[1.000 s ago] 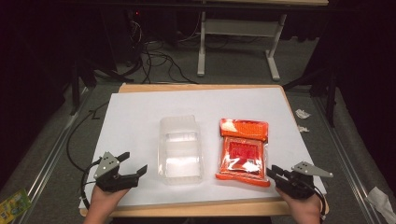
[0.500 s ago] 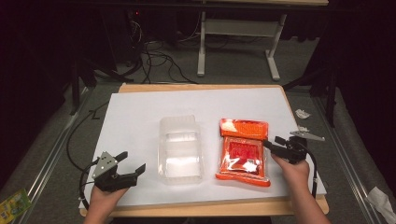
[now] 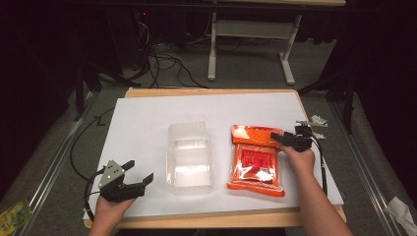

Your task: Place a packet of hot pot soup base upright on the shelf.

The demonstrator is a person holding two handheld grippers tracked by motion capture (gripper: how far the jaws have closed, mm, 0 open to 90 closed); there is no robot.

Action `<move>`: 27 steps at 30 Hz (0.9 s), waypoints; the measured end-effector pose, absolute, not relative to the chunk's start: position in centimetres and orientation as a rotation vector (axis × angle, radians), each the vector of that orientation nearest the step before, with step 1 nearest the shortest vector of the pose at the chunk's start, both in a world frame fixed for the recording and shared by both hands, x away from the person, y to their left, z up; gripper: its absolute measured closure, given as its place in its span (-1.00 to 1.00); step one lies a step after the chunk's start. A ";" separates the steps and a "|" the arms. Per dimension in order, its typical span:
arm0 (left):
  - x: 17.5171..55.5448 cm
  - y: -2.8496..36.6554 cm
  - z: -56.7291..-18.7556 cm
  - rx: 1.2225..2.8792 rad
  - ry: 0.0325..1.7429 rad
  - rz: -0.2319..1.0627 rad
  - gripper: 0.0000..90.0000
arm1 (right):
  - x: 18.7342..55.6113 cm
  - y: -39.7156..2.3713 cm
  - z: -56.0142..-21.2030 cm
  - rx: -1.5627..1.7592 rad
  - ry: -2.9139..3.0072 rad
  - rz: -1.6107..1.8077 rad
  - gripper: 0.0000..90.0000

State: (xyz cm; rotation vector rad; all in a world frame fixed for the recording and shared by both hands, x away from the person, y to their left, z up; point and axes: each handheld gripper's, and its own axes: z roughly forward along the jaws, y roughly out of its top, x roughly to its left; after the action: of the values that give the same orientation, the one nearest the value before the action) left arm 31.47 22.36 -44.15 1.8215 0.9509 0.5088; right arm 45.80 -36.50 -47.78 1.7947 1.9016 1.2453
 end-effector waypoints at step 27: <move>31.0 21.8 -43.6 1.808 0.920 0.520 -0.63 | 39.8 -34.3 -43.8 1.511 1.829 1.291 1.00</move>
State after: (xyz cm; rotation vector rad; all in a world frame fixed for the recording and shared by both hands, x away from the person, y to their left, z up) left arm 30.97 21.81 -43.57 1.8078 0.9196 0.5201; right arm 39.85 -34.25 -43.81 1.5109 1.8294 1.2912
